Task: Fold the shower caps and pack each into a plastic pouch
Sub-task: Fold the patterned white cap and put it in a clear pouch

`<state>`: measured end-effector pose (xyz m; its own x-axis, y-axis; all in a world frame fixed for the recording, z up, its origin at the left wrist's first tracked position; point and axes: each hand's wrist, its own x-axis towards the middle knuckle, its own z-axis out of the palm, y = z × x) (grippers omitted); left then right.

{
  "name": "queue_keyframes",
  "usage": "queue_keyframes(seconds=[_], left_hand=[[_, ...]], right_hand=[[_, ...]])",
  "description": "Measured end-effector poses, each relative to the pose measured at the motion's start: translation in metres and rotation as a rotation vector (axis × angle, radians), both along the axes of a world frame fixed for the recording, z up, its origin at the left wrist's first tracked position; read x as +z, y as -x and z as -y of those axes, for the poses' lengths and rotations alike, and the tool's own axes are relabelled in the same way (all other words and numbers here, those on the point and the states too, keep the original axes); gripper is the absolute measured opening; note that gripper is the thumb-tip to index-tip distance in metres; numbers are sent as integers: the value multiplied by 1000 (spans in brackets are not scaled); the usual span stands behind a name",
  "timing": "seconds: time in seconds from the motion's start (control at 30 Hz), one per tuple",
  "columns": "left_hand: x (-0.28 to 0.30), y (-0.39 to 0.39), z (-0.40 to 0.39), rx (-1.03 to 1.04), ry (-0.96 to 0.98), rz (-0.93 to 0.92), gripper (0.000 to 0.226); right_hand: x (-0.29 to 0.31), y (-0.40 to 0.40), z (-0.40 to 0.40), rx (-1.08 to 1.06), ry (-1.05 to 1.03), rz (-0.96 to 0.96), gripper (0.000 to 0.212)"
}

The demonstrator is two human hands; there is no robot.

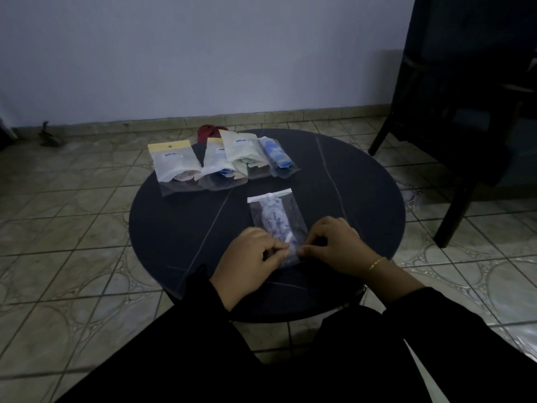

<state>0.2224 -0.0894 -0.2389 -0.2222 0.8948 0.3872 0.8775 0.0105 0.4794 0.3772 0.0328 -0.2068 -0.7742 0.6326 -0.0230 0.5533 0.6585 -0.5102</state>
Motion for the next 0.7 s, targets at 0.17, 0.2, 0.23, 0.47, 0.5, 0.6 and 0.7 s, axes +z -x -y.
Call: queue_keyframes(seconds=[0.17,0.2,0.23,0.47,0.5,0.6,0.7], left_hand=[[4,-4,1,171,135,-75,43],[5,-3,1,239,187,-103,53],[6,-1,2,294,236,-121,61],[9,5,-1,383,408,-90,85],[9,5,-4,383,405,-89,85],[11,0,-14,355,319,-73,78],[17,-14,-30,200,171,24,53]], right_hand=[[-3,5,0,-100,-22,6,38],[-3,5,-1,-123,-20,15,45],[-2,5,0,-140,-18,33,51],[2,3,-2,-164,174,-5,26],[0,3,-3,-185,234,-40,25],[3,1,-1,-293,438,-257,18],[11,-1,5,-398,479,-495,14]])
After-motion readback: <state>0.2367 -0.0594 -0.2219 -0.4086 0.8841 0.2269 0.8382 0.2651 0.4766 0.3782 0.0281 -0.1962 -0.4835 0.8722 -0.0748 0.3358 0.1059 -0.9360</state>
